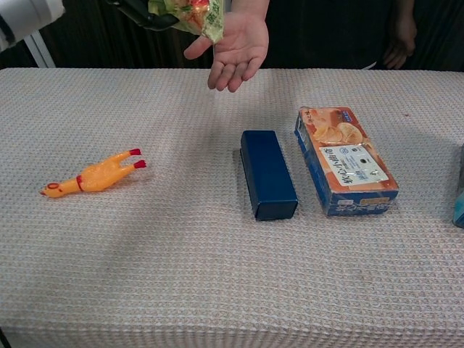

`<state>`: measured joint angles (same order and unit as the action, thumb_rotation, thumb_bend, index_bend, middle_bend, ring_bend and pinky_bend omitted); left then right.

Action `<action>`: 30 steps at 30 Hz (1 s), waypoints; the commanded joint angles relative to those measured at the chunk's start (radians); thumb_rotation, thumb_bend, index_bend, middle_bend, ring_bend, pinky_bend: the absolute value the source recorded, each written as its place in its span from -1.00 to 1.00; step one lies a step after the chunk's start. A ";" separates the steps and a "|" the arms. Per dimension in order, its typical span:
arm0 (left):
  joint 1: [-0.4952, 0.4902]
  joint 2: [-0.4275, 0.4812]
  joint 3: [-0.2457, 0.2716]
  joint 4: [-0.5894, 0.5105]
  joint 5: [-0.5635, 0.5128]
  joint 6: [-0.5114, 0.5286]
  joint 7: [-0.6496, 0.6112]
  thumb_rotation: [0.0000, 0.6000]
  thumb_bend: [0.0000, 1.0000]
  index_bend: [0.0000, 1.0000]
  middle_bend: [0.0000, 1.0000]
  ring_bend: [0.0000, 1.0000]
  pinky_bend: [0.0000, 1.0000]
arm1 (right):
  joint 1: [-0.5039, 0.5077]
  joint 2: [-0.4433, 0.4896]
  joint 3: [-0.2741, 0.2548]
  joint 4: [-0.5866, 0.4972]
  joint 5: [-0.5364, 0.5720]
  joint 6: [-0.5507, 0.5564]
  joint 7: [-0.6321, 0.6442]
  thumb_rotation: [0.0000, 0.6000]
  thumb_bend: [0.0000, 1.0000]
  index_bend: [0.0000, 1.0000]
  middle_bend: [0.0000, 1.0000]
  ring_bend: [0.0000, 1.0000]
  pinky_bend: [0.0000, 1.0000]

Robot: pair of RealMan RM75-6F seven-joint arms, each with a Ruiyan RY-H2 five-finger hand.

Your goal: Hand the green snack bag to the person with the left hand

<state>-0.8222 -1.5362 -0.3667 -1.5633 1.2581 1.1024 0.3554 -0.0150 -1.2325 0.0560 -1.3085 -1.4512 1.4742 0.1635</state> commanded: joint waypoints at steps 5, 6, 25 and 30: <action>-0.092 -0.138 -0.036 0.139 -0.110 -0.023 0.080 1.00 -0.19 0.33 0.23 -0.47 -0.54 | 0.002 0.000 -0.001 0.012 -0.004 -0.004 0.016 1.00 -0.65 -1.00 -1.00 -1.00 -1.00; -0.101 -0.151 -0.036 0.161 -0.120 -0.026 0.086 1.00 -0.19 0.28 0.18 -0.47 -0.54 | 0.002 -0.001 -0.001 0.013 -0.003 -0.005 0.015 1.00 -0.65 -1.00 -1.00 -1.00 -1.00; 0.056 0.061 0.106 0.042 -0.005 0.108 0.017 1.00 -0.59 -1.00 -1.00 -0.98 -0.66 | 0.004 0.008 0.002 -0.007 -0.022 0.021 0.007 1.00 -0.65 -1.00 -1.00 -1.00 -1.00; 0.334 0.273 0.341 -0.163 0.114 0.329 0.033 1.00 -0.64 -1.00 -1.00 -0.98 -0.65 | 0.008 0.015 0.004 -0.015 -0.032 0.026 0.012 1.00 -0.65 -1.00 -1.00 -1.00 -1.00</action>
<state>-0.6818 -1.4074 -0.1905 -1.6069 1.2811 1.2569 0.3779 -0.0072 -1.2180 0.0594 -1.3226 -1.4828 1.5001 0.1758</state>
